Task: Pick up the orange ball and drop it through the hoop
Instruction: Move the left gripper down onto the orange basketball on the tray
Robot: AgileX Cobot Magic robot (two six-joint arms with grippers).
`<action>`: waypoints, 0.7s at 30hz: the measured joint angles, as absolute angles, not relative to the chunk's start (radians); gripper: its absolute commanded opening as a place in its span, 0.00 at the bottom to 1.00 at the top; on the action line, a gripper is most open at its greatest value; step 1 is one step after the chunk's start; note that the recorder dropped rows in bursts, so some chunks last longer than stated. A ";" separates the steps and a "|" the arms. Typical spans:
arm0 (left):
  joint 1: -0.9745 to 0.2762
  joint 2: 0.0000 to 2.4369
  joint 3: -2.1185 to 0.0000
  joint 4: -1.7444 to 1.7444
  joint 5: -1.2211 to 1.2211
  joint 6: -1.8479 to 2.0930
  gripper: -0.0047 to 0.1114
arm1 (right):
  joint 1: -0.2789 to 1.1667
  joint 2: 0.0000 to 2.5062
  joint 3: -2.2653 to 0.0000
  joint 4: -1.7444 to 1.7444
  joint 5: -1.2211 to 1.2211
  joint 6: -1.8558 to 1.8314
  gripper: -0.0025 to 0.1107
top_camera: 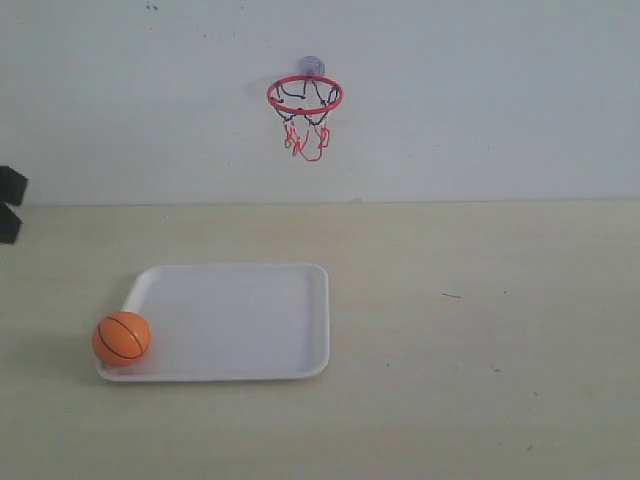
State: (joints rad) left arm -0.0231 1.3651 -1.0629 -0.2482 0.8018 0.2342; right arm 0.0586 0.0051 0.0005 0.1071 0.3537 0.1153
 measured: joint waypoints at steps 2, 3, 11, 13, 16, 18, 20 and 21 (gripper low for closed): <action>-0.023 1.430 -1.065 -0.273 0.800 0.277 0.62 | 0.059 0.005 0.000 0.107 0.354 0.115 0.03; -0.023 1.453 -1.065 -0.280 0.802 0.299 0.67 | 0.059 0.005 0.000 0.107 0.354 0.115 0.03; -0.023 1.589 -1.065 -0.318 0.802 0.463 0.74 | 0.059 0.005 0.000 0.107 0.354 0.115 0.03; -0.023 1.602 -1.065 -0.319 0.791 0.470 0.74 | 0.059 0.005 0.000 0.107 0.354 0.115 0.03; -0.023 1.629 -1.065 -0.322 0.759 0.474 0.74 | 0.059 0.005 0.000 0.107 0.354 0.115 0.03; -0.028 1.649 -1.065 -0.322 0.744 0.494 0.74 | 0.059 0.005 0.000 0.107 0.354 0.115 0.03; -0.042 1.668 -1.065 -0.322 0.728 0.527 0.74 | 0.059 0.005 0.000 0.107 0.354 0.115 0.03; -0.052 1.678 -1.065 -0.322 0.716 0.539 0.74 | 0.059 0.005 0.000 0.107 0.354 0.115 0.03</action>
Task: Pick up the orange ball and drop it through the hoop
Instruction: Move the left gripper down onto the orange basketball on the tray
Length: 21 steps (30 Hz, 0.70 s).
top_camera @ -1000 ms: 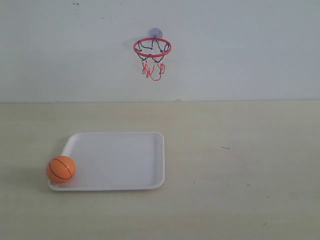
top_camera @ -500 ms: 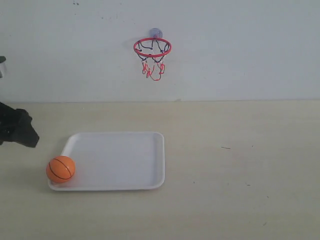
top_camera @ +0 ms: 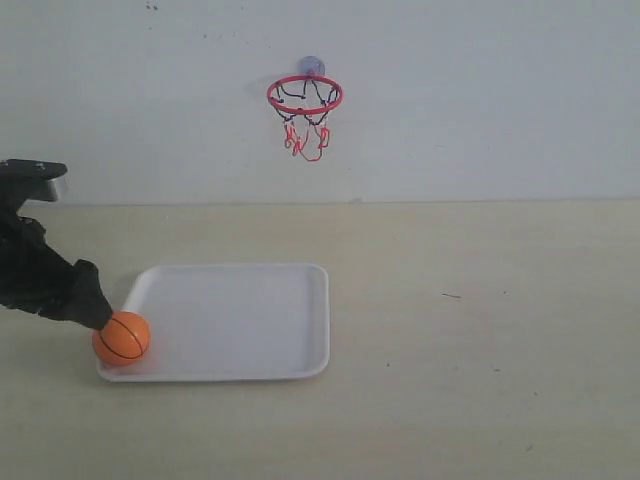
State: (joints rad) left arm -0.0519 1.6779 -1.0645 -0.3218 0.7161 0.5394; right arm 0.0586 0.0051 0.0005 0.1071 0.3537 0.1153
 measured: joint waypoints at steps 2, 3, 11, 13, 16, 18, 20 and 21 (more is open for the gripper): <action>-0.071 1.695 -1.065 -0.324 0.698 0.550 0.74 | 0.059 0.005 0.000 0.107 0.354 0.115 0.03; -0.082 1.707 -1.065 -0.324 0.682 0.554 0.74 | 0.059 0.005 0.000 0.107 0.354 0.115 0.03; -0.129 1.791 -1.065 -0.326 0.592 0.559 0.74 | 0.059 0.005 0.000 0.107 0.354 0.115 0.03; -0.129 1.810 -1.069 -0.326 0.576 0.559 0.74 | 0.059 0.005 0.000 0.107 0.354 0.115 0.03; -0.129 1.836 -1.087 -0.326 0.562 0.559 0.74 | 0.059 0.005 0.000 0.107 0.354 0.115 0.03; -0.129 1.856 -1.100 -0.326 0.560 0.553 0.74 | 0.059 0.005 0.000 0.107 0.354 0.115 0.03; -0.129 1.877 -1.109 -0.326 0.560 0.545 0.74 | 0.059 0.005 0.000 0.107 0.354 0.115 0.03; -0.129 1.887 -1.116 -0.326 0.563 0.544 0.74 | 0.059 0.005 0.000 0.107 0.354 0.115 0.03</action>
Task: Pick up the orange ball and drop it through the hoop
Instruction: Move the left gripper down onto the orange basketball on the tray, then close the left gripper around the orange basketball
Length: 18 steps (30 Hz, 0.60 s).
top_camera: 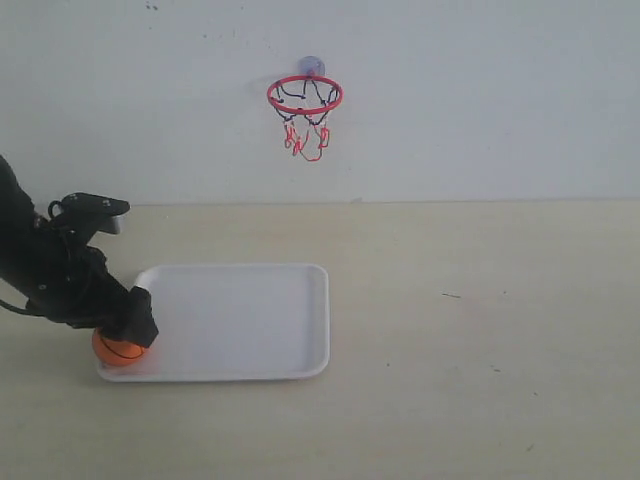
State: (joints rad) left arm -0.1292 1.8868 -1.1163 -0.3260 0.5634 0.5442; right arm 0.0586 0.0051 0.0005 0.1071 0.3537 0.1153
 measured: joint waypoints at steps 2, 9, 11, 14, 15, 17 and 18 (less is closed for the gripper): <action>-0.129 1.903 -1.123 -0.326 0.571 0.542 0.73 | 0.059 0.005 0.000 0.107 0.354 0.115 0.03; -0.129 1.916 -1.133 -0.326 0.583 0.541 0.71 | 0.059 0.005 0.000 0.107 0.354 0.115 0.03; -0.129 1.916 -1.133 -0.326 0.583 0.541 0.67 | 0.059 0.005 0.000 0.107 0.354 0.115 0.03; -0.129 1.917 -1.133 -0.326 0.590 0.539 0.61 | 0.059 0.005 0.000 0.107 0.354 0.115 0.03; -0.129 1.921 -1.133 -0.326 0.590 0.536 0.59 | 0.059 0.005 0.000 0.107 0.354 0.115 0.03; -0.129 1.928 -1.135 -0.326 0.590 0.536 0.54 | 0.059 0.005 0.000 0.107 0.354 0.115 0.03; -0.129 1.934 -1.135 -0.326 0.593 0.536 0.50 | 0.059 0.005 0.000 0.107 0.354 0.115 0.03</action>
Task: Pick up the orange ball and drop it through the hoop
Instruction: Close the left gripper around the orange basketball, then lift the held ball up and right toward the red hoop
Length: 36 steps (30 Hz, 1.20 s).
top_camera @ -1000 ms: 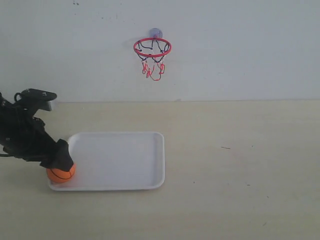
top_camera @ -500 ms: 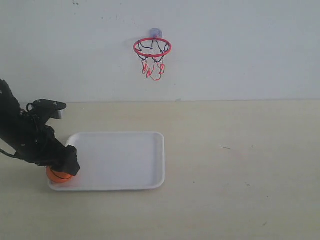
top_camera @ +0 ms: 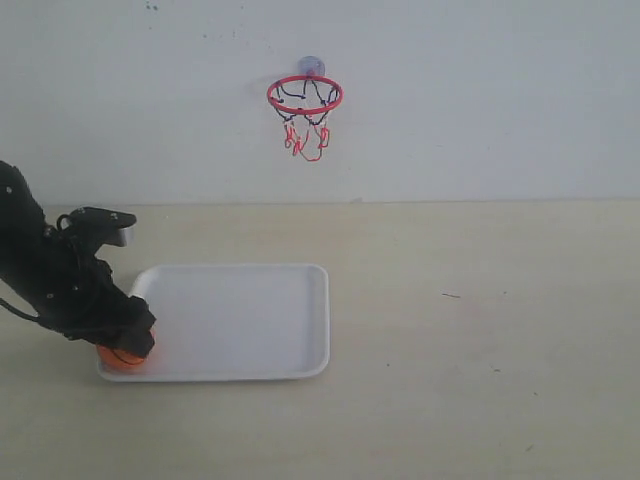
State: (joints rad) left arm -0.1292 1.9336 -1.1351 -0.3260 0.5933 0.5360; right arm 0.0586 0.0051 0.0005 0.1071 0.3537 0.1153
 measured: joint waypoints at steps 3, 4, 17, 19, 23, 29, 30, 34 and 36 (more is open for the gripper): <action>-0.129 1.940 -1.136 -0.326 0.593 0.527 0.35 | 0.059 0.005 0.000 0.107 0.354 0.115 0.03; -0.129 1.940 -1.136 -0.326 0.593 0.524 0.31 | 0.059 0.005 0.000 0.107 0.354 0.115 0.03; -0.129 1.894 -1.285 -0.342 0.635 0.519 0.08 | 0.059 0.005 0.000 0.107 0.354 0.115 0.03; -0.129 1.884 -1.355 -0.388 0.635 0.540 0.08 | 0.059 0.005 0.000 0.107 0.354 0.115 0.03; -0.129 1.897 -1.498 -0.573 0.639 0.696 0.08 | 0.059 0.005 0.000 0.107 0.354 0.115 0.03; -0.129 2.006 -1.720 -0.779 0.656 0.849 0.08 | 0.059 0.005 0.000 0.107 0.354 0.115 0.03; -0.129 2.062 -1.811 -0.798 0.667 0.862 0.08 | 0.059 0.005 0.000 0.107 0.354 0.115 0.03; -0.129 2.225 -2.093 -0.856 0.691 0.877 0.08 | 0.059 0.005 0.000 0.107 0.354 0.115 0.03; -0.129 2.299 -2.226 -0.898 0.700 0.882 0.08 | 0.059 0.005 0.000 0.107 0.354 0.115 0.03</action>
State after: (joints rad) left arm -0.1292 2.2985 -2.2263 -0.8982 0.6998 0.8820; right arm 0.0586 0.0051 0.0005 0.1071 0.3537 0.1153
